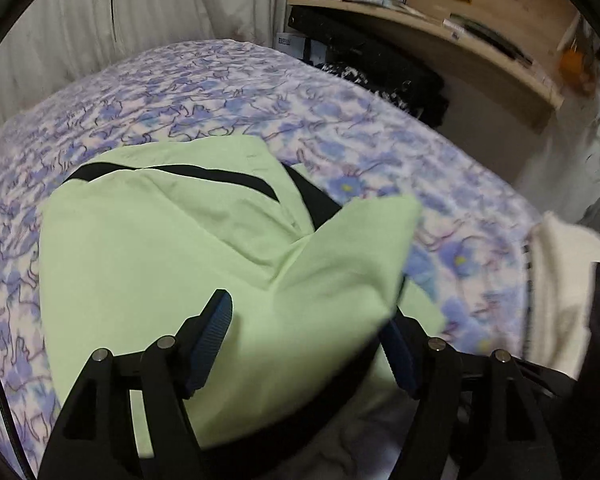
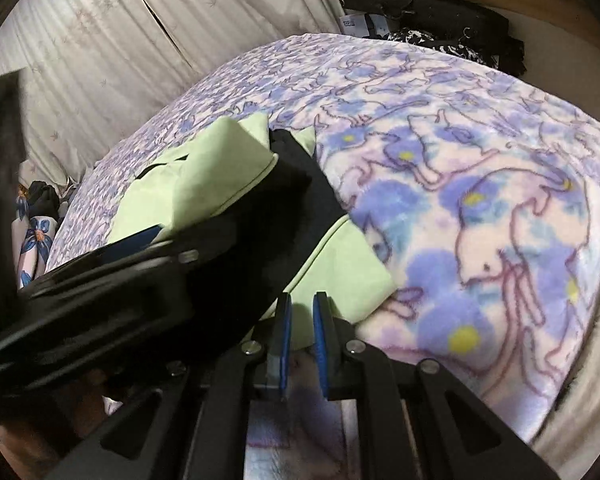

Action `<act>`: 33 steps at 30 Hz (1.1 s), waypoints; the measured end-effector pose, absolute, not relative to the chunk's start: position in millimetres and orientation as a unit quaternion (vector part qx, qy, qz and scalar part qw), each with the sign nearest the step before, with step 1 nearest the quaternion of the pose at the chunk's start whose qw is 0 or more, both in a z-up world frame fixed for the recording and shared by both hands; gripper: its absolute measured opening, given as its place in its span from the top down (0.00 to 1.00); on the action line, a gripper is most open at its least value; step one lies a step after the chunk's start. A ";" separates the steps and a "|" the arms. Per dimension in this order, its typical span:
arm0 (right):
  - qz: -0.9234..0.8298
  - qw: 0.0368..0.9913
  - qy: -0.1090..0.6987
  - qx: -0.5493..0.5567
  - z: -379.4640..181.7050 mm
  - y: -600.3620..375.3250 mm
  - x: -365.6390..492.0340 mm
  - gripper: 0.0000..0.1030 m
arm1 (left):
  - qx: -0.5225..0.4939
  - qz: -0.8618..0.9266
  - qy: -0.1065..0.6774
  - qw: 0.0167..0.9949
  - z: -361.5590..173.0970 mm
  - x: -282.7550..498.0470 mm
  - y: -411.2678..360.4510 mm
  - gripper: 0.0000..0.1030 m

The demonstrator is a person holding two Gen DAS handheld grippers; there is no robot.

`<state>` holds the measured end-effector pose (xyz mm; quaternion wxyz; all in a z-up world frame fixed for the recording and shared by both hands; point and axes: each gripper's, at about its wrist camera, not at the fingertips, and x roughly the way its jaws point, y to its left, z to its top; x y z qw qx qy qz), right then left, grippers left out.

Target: Fold large clothes

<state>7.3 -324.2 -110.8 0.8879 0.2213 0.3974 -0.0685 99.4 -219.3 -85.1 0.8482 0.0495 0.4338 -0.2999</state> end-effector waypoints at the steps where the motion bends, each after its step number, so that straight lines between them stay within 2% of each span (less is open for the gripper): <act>1: -0.069 0.889 0.394 0.223 -106.0 -328.2 4.2 0.89 | 0.038 -0.301 0.434 0.848 -80.4 99.3 -212.6 0.30; 3: -0.069 0.892 0.386 0.226 -93.3 -332.8 1.4 0.87 | -0.001 -0.301 0.428 0.852 -67.2 96.0 -192.0 0.23; 7: -0.064 0.904 0.355 0.229 -63.8 -342.9 -1.2 0.73 | -0.058 -0.285 0.419 0.860 -51.8 94.8 -152.0 0.20; 10: -0.052 0.913 0.340 0.220 -42.6 -346.6 4.8 0.71 | -0.081 -0.252 0.419 0.869 -47.3 98.0 -119.5 0.20; 15: -0.014 0.912 0.350 0.213 -23.5 -347.0 31.6 0.71 | -0.063 -0.162 0.416 0.892 -57.1 105.7 -72.3 0.20; 23: 0.019 0.855 0.470 0.219 -64.2 -338.0 100.1 0.71 | -0.073 -0.119 0.471 0.871 -112.6 125.0 -40.4 0.20; 28: 0.007 0.837 0.510 0.198 -84.3 -340.0 118.1 0.71 | -0.078 -0.128 0.480 0.864 -131.5 124.5 -42.1 0.20; 33: 0.086 0.802 0.542 0.235 -103.9 -338.7 128.8 0.69 | -0.081 -0.141 0.482 0.861 -137.5 127.6 -49.3 0.20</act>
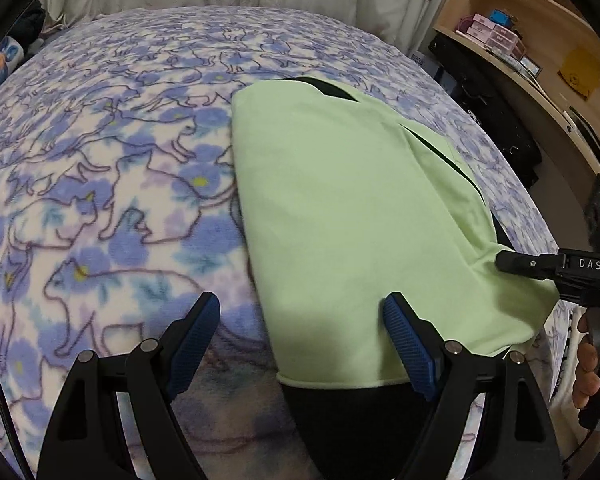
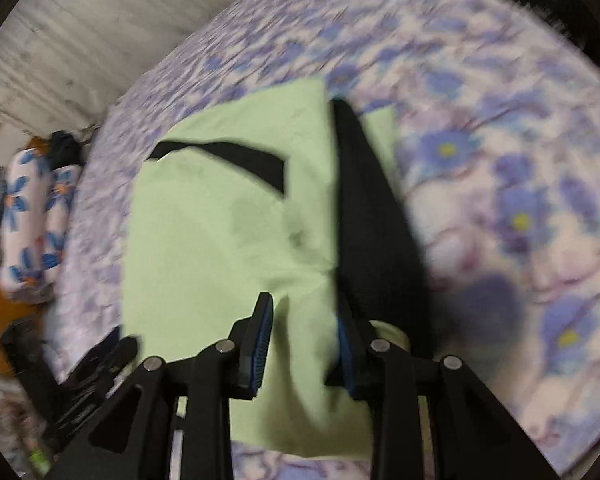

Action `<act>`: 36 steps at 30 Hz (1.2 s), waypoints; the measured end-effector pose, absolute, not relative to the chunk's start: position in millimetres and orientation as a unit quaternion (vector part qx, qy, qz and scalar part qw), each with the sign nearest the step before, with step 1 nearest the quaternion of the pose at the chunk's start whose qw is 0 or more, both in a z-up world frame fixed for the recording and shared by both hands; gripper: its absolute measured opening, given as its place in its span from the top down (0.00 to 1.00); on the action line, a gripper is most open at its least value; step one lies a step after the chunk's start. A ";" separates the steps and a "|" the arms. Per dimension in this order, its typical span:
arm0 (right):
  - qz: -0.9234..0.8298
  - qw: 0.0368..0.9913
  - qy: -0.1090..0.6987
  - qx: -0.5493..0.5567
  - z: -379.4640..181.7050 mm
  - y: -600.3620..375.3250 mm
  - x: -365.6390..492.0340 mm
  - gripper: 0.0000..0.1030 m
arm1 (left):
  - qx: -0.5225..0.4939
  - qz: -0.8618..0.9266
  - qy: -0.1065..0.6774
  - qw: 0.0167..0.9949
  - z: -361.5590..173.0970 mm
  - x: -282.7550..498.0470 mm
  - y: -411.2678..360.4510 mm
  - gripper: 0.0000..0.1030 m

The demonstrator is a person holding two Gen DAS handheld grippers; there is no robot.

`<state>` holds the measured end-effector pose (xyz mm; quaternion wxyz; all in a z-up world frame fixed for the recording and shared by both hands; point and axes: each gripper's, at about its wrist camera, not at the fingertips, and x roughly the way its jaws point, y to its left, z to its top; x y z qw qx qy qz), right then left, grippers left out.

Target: Fold large clothes

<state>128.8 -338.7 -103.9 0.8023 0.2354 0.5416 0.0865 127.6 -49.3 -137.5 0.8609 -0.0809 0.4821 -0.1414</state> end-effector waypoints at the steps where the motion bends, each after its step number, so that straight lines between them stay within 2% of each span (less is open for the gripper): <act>1: 0.087 0.804 0.541 0.232 -105.1 -337.6 128.6 0.72 | -0.082 -0.142 0.482 0.860 -137.5 127.9 -50.9 0.20; 3: 0.089 0.803 0.535 0.246 -109.3 -342.2 128.7 0.90 | -0.083 -0.143 0.482 0.860 -137.6 128.2 -52.9 0.20; 5: 0.096 0.808 0.518 0.265 -104.8 -348.1 123.9 0.93 | -0.080 -0.144 0.482 0.861 -135.9 128.0 -54.6 0.20; 12: 0.087 0.866 0.419 0.260 -49.0 -357.3 62.8 0.96 | -0.061 -0.159 0.463 0.870 -121.8 116.5 -62.3 0.20; 15: 0.042 0.855 0.455 0.247 -81.2 -360.4 57.9 0.97 | -0.044 -0.171 0.472 0.864 -132.7 109.4 -74.7 0.31; 17: 0.024 0.834 0.482 0.267 -114.6 -367.2 59.5 0.97 | -0.033 -0.166 0.470 0.866 -140.7 106.0 -79.5 0.31; 19: 0.014 0.832 0.481 0.278 -120.5 -367.6 58.6 0.97 | -0.025 -0.167 0.464 0.869 -143.9 103.7 -82.4 0.31; 24: 0.010 0.836 0.483 0.262 -94.3 -358.9 68.2 0.91 | -0.047 -0.173 0.485 0.856 -138.1 110.9 -75.5 0.28; 25: 0.015 0.839 0.477 0.263 -88.6 -359.2 71.8 0.85 | -0.055 -0.181 0.494 0.849 -136.6 113.8 -74.1 0.25; 26: 0.019 0.843 0.466 0.269 -81.4 -361.1 76.2 0.73 | -0.061 -0.187 0.499 0.844 -135.6 116.2 -72.6 0.25; 28: 0.019 0.847 0.452 0.279 -75.5 -365.5 85.4 0.63 | -0.076 -0.195 0.503 0.838 -133.3 121.2 -68.4 0.24; 36: 0.015 0.837 0.470 0.279 -84.4 -372.6 159.4 0.62 | -0.141 -0.193 0.486 0.841 -124.3 161.9 -34.0 0.25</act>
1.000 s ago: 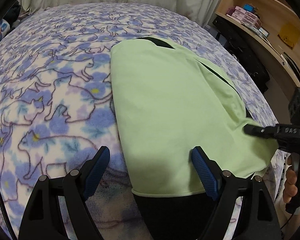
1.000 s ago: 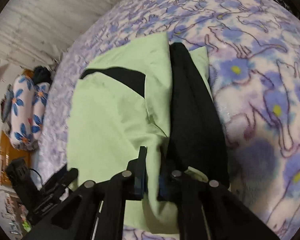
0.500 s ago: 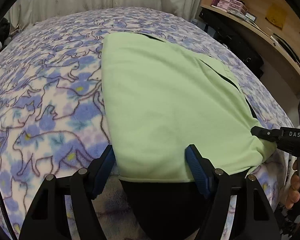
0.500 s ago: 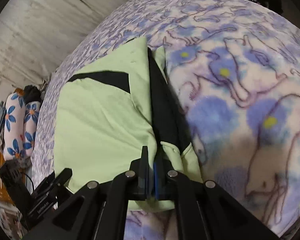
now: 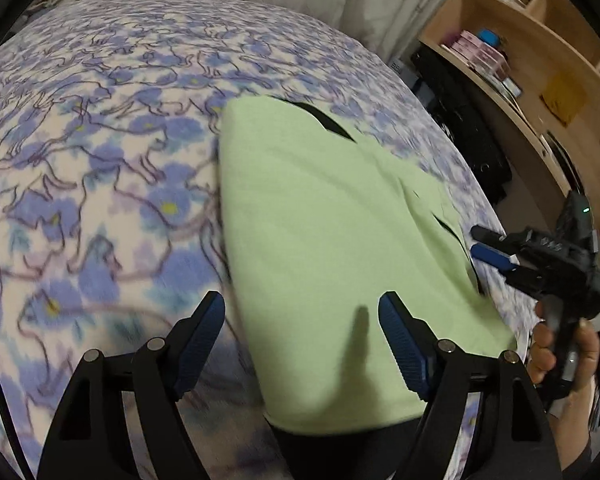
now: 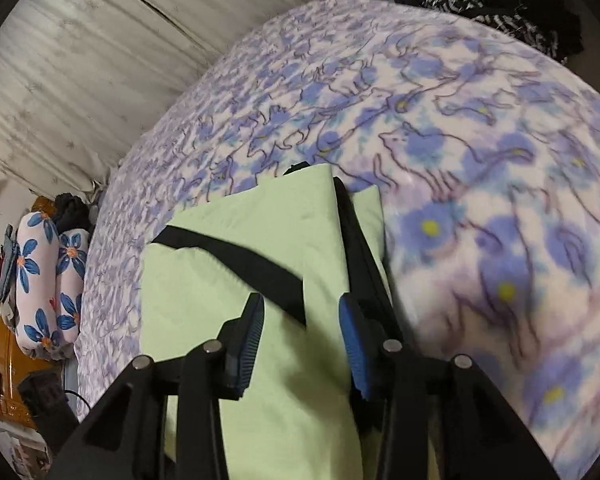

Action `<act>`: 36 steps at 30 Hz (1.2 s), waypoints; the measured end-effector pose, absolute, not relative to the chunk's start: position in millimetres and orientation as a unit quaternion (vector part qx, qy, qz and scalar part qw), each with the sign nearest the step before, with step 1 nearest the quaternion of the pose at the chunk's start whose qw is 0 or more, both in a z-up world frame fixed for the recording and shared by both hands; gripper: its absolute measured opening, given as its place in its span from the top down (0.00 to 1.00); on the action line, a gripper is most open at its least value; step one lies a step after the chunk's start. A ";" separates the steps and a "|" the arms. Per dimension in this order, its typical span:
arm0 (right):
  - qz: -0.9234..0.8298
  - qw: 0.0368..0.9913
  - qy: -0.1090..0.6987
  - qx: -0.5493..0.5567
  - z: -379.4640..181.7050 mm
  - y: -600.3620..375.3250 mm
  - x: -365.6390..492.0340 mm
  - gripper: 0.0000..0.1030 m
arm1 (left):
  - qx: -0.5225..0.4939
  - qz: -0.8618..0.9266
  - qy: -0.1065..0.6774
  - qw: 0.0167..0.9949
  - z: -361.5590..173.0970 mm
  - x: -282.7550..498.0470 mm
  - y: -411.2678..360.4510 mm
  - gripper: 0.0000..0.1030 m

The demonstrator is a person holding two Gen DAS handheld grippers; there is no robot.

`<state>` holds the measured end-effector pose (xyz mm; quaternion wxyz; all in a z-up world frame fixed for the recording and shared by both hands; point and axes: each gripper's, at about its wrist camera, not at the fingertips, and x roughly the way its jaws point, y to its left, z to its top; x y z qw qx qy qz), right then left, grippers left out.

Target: Fold large clothes

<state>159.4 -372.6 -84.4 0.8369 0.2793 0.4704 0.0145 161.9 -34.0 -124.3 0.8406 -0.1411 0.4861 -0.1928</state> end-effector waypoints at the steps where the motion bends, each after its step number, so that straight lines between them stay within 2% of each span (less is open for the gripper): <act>1: 0.014 0.835 0.477 0.275 -88.7 -372.5 167.9 0.62 | -0.142 -0.191 0.487 0.840 -125.0 166.3 -32.1 0.25; 8: 0.017 0.824 0.504 0.260 -105.2 -368.4 193.1 0.62 | -0.149 -0.195 0.515 0.821 -144.0 193.4 -31.2 0.25; 25: 0.055 0.800 0.520 0.294 -116.6 -378.0 202.8 0.60 | -0.132 -0.206 0.515 0.821 -148.9 199.7 -47.7 0.25; 26: 0.060 0.803 0.519 0.288 -115.8 -376.1 203.8 0.68 | -0.131 -0.206 0.516 0.821 -148.9 200.1 -48.0 0.25; 28: 0.071 0.817 0.512 0.256 -107.1 -369.6 204.3 0.91 | -0.131 -0.207 0.518 0.820 -148.3 200.6 -47.9 0.25; 29: 0.065 0.832 0.501 0.230 -98.0 -366.4 202.1 0.94 | -0.130 -0.207 0.519 0.819 -147.6 200.7 -48.3 0.25; 33: 0.025 0.882 0.455 0.123 -59.1 -352.7 192.3 0.97 | -0.105 -0.212 0.511 0.827 -140.7 197.9 -56.7 0.25; 36: -0.002 0.878 0.472 0.077 -71.0 -348.1 201.6 0.97 | -0.070 -0.204 0.500 0.839 -139.5 194.9 -69.9 0.25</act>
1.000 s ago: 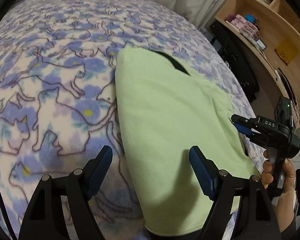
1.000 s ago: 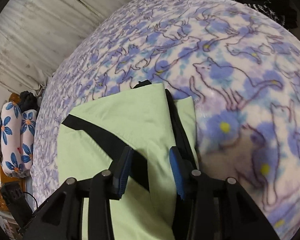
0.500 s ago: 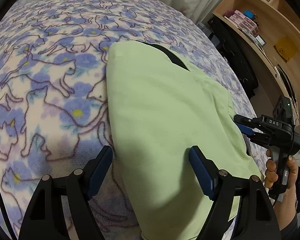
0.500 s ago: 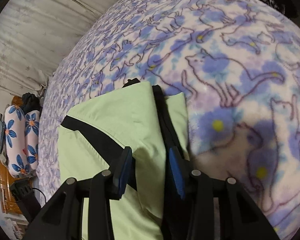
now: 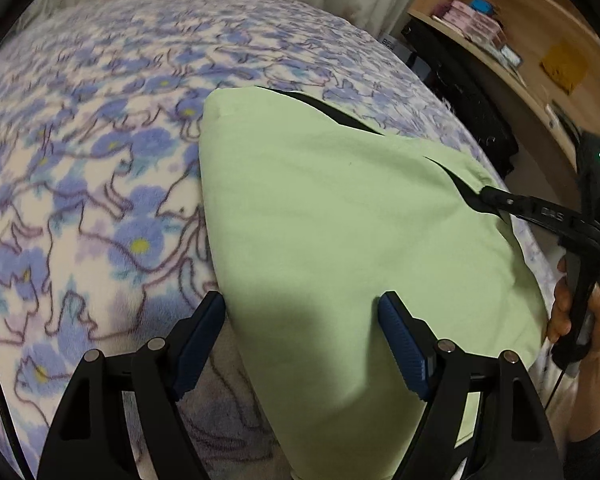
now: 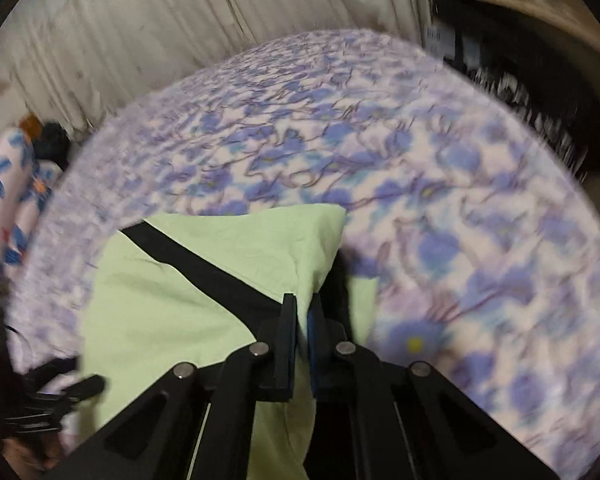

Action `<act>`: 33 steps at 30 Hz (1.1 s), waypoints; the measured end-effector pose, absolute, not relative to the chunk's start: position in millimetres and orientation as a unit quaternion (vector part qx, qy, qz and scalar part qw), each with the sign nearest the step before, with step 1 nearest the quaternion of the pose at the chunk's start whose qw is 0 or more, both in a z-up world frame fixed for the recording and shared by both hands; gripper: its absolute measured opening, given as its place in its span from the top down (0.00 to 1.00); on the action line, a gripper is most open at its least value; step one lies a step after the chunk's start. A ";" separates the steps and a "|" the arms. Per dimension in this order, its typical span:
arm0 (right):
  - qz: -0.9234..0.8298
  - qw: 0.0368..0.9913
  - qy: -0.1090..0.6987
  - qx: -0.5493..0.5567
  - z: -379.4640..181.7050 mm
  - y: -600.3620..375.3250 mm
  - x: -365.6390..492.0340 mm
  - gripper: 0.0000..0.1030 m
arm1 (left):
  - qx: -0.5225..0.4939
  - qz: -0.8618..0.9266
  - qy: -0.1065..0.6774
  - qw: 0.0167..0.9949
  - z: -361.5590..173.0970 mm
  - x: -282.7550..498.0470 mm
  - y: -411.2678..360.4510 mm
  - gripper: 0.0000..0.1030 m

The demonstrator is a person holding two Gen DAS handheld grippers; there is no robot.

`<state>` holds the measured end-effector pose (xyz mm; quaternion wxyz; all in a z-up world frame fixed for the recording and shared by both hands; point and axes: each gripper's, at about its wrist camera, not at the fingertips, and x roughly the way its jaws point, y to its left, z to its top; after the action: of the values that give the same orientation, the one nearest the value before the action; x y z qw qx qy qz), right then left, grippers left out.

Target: Fold large clothes

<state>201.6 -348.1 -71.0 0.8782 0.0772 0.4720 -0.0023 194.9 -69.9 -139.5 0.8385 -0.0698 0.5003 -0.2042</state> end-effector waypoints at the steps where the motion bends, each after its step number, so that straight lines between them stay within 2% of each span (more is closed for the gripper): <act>1: -0.005 0.870 0.487 0.075 -83.0 -350.5 205.8 0.97 | -0.059 -0.198 0.500 0.841 -141.1 194.5 -73.6 0.25; 3: -0.011 0.855 0.514 0.070 -110.2 -353.3 211.7 0.97 | -0.051 -0.198 0.500 0.842 -145.0 195.0 -79.0 0.25; 6: -0.017 0.852 0.517 0.084 -118.3 -357.4 211.7 0.95 | -0.057 -0.197 0.502 0.840 -146.2 196.8 -77.6 0.25; 10: -0.026 0.844 0.526 0.101 -99.3 -358.8 210.1 0.86 | -0.038 -0.184 0.494 0.849 -133.9 191.5 -75.6 0.25; 15: 0.014 0.877 0.473 0.086 -55.5 -328.1 186.3 0.85 | -0.031 -0.177 0.437 0.881 -94.0 174.3 -71.7 0.25; 16: 0.045 0.878 0.468 0.093 -50.1 -318.2 180.7 0.85 | -0.035 -0.182 0.430 0.883 -87.9 171.0 -72.8 0.28; 19: 0.094 0.868 0.477 0.102 -52.6 -293.2 173.5 0.85 | -0.028 -0.197 0.433 0.879 -84.6 164.5 -82.5 0.51; 20: 0.108 0.860 0.489 0.103 -60.3 -284.4 171.9 0.85 | -0.022 -0.201 0.443 0.873 -88.6 162.7 -87.8 0.56; 25: 0.097 0.838 0.535 0.054 -102.1 -272.4 165.0 0.85 | -0.007 -0.197 0.479 0.856 -122.4 152.3 -104.9 0.57; 26: 0.078 0.840 0.535 0.036 -107.3 -278.9 161.4 0.88 | 0.001 -0.195 0.474 0.859 -124.4 149.7 -105.7 0.57; 28: 0.051 0.845 0.531 0.022 -108.0 -296.9 155.4 0.89 | 0.018 -0.195 0.464 0.864 -125.7 144.1 -107.2 0.57; 29: 0.041 0.845 0.532 0.029 -106.9 -308.2 152.3 0.93 | 0.022 -0.195 0.462 0.865 -125.8 143.0 -107.1 0.57; 33: 0.029 0.839 0.541 0.046 -104.0 -336.2 143.1 0.98 | 0.017 -0.196 0.463 0.864 -124.8 143.9 -104.5 0.57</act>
<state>143.1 -336.2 -104.0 0.8389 0.0462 0.5415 0.0292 143.9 -104.5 -124.8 0.8641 0.0167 0.4634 -0.1955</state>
